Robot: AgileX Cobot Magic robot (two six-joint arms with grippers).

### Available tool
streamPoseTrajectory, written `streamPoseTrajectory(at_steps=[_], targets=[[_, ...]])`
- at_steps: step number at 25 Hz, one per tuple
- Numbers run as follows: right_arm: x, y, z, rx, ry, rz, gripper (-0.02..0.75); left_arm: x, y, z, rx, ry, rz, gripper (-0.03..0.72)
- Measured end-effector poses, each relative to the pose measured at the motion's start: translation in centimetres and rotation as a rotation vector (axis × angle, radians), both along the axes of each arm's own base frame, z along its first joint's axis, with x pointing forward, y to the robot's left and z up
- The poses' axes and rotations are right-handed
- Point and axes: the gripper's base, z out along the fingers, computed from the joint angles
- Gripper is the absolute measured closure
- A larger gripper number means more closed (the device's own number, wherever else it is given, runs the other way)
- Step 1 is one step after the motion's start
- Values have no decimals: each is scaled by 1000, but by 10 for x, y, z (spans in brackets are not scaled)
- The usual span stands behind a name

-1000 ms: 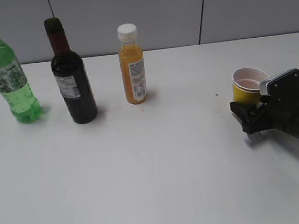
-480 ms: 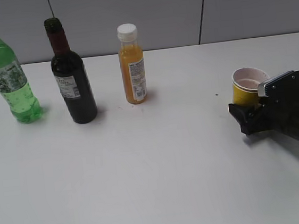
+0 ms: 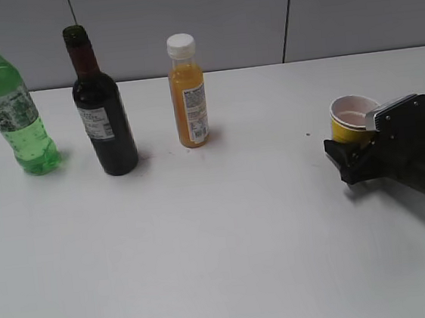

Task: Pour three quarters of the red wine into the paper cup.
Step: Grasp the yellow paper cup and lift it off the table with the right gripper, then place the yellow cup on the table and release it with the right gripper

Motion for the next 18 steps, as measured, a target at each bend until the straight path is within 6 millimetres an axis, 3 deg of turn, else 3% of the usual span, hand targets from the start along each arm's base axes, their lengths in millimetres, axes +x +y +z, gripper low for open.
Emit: streamPoseTrajectory(at_steps=[9,18], targets=[[0,0,0,0,-3,5,325,0,0,0,0,0,0,263],[-1,8,11,-2,-35,106,351,0,0,0,0,0,0,263]])
